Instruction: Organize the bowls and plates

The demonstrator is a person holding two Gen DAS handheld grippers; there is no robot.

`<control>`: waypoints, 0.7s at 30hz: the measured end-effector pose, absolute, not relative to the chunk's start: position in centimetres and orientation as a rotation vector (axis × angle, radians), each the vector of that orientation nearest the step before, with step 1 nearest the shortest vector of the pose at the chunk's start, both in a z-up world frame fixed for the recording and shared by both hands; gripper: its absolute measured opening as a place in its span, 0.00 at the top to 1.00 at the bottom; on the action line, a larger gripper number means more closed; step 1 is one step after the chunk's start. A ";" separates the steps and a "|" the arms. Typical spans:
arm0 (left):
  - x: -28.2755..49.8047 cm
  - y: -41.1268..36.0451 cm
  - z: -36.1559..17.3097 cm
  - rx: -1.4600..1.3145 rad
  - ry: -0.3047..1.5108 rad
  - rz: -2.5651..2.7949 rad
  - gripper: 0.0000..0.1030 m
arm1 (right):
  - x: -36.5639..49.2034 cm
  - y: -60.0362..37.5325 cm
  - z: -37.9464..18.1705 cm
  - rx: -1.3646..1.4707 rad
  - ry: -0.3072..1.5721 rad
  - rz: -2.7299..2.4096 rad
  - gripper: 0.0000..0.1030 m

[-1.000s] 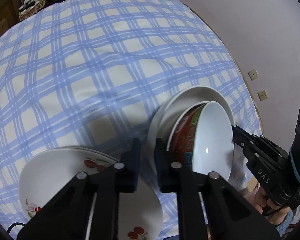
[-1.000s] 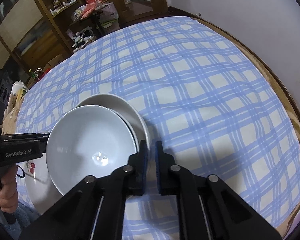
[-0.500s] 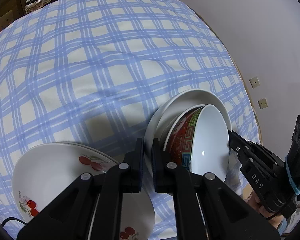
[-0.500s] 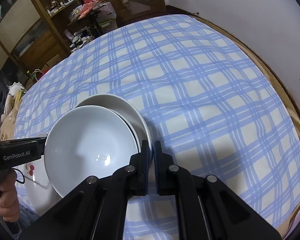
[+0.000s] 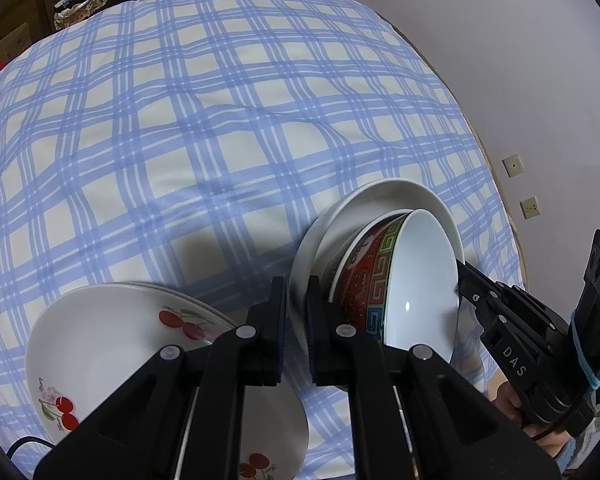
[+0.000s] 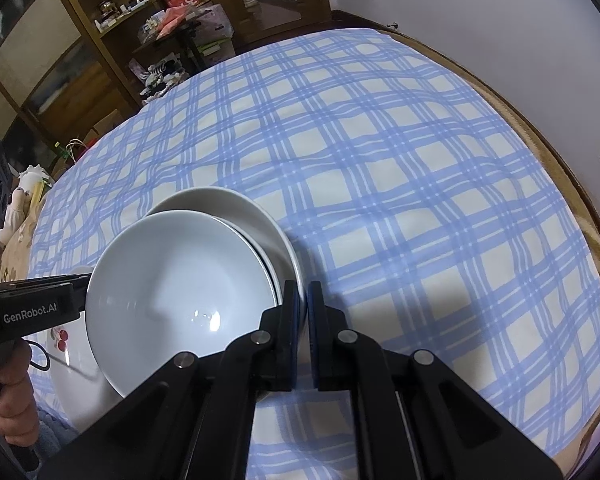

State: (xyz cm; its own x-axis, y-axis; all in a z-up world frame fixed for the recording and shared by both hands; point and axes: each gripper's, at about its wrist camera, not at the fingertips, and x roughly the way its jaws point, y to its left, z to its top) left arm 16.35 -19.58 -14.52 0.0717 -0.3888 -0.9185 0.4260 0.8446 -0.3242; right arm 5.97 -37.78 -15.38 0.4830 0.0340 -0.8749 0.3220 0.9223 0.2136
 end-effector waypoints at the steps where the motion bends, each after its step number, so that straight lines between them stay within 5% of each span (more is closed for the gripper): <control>1: 16.3 -19.6 -14.5 0.035 1.368 -0.613 0.92 | 6.0 -37.8 -15.4 0.377 1.060 -0.181 0.92; 21: 16.3 -19.5 -14.4 0.039 1.361 -0.612 0.90 | 5.9 -37.6 -15.5 0.401 1.060 -0.192 0.93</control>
